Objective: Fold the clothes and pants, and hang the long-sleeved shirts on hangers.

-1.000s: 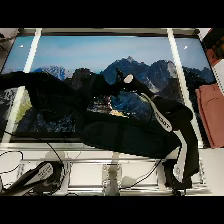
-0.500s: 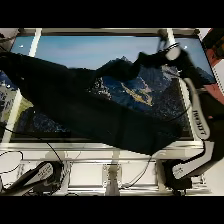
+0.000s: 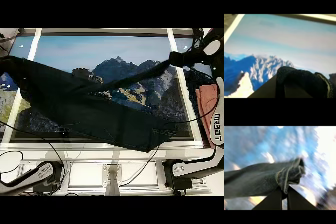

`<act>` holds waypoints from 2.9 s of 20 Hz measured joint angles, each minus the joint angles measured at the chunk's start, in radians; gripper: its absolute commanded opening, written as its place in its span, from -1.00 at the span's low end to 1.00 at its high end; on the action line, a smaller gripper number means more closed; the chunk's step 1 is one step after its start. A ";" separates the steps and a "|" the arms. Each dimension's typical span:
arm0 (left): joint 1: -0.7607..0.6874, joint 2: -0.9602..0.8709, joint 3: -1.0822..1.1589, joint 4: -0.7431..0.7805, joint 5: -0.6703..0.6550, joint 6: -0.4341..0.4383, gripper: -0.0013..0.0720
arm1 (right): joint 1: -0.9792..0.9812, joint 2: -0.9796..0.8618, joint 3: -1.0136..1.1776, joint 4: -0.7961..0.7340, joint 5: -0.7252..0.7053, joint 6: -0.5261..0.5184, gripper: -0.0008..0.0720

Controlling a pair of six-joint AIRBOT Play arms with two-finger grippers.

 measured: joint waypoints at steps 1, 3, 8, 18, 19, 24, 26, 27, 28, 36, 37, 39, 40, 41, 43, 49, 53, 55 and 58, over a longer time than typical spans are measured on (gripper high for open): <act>0.000 -0.019 0.000 0.006 -0.002 0.000 -0.84 | -0.006 0.003 -0.005 -0.021 0.036 -0.017 -0.93; 0.000 -0.059 0.000 0.015 -0.013 0.000 -0.84 | -0.014 0.021 -0.033 -0.046 0.071 -0.039 -0.93; 0.000 -0.125 0.000 0.024 -0.027 0.000 -0.84 | -0.020 0.203 -0.286 -0.048 0.007 -0.082 -0.93; 0.000 -0.145 0.000 0.026 -0.061 0.000 -0.84 | -0.021 0.638 -1.079 -0.042 -0.212 0.006 0.53; 0.000 -0.145 0.000 0.026 -0.066 0.000 -0.84 | -0.026 0.645 -1.089 -0.052 -0.246 0.026 0.53; 0.000 -0.145 0.000 0.023 -0.087 -0.001 -0.84 | -0.130 0.528 -0.974 -0.009 -0.362 0.090 0.53; -0.001 -0.145 0.000 0.022 -0.092 -0.001 -0.84 | -0.167 0.405 -0.864 0.085 -0.309 0.013 0.54; -0.001 -0.145 0.000 0.022 -0.096 -0.001 -0.84 | -0.179 0.333 -0.804 0.135 -0.271 -0.034 0.54; -0.001 -0.145 0.000 0.021 -0.097 -0.002 -0.84 | -0.185 0.266 -0.747 0.184 -0.243 -0.072 0.54; -0.001 -0.145 0.000 0.019 -0.120 -0.014 -0.84 | -0.175 -0.150 -0.410 0.359 -0.085 -0.210 0.54; -0.001 -0.145 0.000 0.019 -0.121 -0.016 -0.84 | -0.167 -0.174 -0.391 0.360 -0.071 -0.217 0.54; -0.001 -0.145 0.000 0.019 -0.121 -0.016 -0.84 | -0.146 -0.209 -0.364 0.365 -0.046 -0.227 0.53; -0.001 -0.145 0.000 0.019 -0.122 -0.016 -0.84 | -0.133 -0.220 -0.357 0.358 -0.040 -0.231 0.53; -0.001 -0.145 0.000 0.019 -0.123 -0.016 -0.84 | -0.118 -0.229 -0.351 0.343 -0.040 -0.237 0.41; -0.001 -0.145 0.000 0.019 -0.125 -0.016 -0.84 | -0.088 -0.241 -0.338 0.319 -0.047 -0.252 -0.36; -0.001 -0.145 0.000 0.019 -0.126 -0.016 -0.84 | -0.011 -0.249 -0.225 0.254 -0.042 -0.264 -0.93; 0.000 -0.138 0.001 0.019 -0.116 -0.016 -0.84 | 0.004 -0.243 -0.034 0.245 -0.043 -0.267 -0.93; 0.000 -0.122 0.001 0.019 -0.092 -0.016 -0.84 | 0.008 -0.242 0.085 0.237 -0.042 -0.268 -0.93; 0.001 -0.088 0.002 0.019 -0.039 -0.016 -0.84 | 0.009 -0.232 0.237 0.233 -0.041 -0.278 -0.93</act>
